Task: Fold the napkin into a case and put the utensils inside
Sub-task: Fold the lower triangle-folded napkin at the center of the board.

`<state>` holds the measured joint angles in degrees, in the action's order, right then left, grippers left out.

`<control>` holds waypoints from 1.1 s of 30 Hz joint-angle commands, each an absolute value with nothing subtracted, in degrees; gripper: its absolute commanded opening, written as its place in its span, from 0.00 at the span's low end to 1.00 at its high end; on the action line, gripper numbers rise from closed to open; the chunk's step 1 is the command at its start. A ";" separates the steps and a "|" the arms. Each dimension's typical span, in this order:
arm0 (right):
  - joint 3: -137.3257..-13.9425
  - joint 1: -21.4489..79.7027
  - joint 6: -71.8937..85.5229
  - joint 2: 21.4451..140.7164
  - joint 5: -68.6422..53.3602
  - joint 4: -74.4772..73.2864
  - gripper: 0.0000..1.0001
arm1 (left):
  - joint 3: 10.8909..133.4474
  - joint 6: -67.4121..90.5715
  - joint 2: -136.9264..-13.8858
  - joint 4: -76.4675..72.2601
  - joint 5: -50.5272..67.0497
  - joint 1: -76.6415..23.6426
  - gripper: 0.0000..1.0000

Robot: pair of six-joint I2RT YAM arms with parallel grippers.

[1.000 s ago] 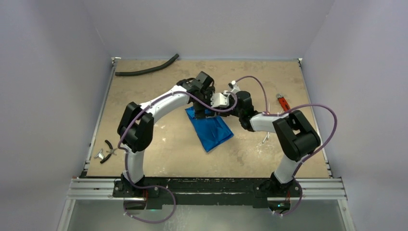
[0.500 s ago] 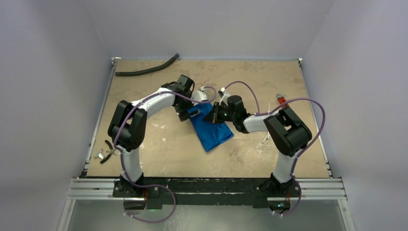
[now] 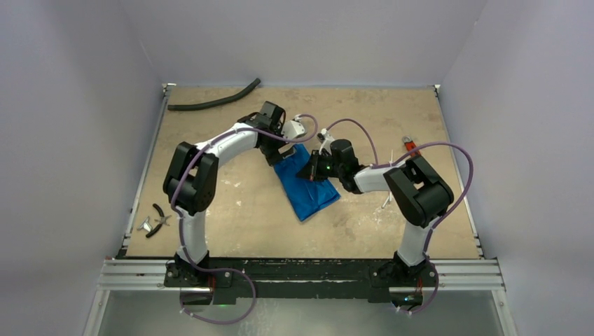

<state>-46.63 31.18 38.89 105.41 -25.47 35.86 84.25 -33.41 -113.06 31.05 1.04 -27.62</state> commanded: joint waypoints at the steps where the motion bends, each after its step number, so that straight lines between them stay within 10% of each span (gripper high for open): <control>1: -48.54 31.87 37.41 104.79 -25.62 35.47 0.00 | 88.79 -30.48 -115.05 29.86 1.38 -26.40 0.99; 11: -49.13 32.17 36.13 101.02 -26.73 31.10 0.00 | 97.80 -26.27 -120.69 30.10 1.09 -25.31 0.99; 17: -47.83 26.10 33.01 93.20 -22.00 22.97 0.19 | 101.95 -25.21 -119.07 35.75 4.10 -24.01 0.99; 23: -46.76 23.25 27.66 91.64 -12.08 15.80 0.00 | 102.02 -26.65 -113.47 46.30 9.35 -24.40 0.98; 33: -36.13 27.78 30.51 90.66 -10.88 16.90 0.00 | 81.54 -19.29 -112.68 45.83 13.00 -27.59 0.99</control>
<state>-39.35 24.91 29.80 91.88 -11.99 17.91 86.04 -23.59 -110.54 45.74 10.37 -27.57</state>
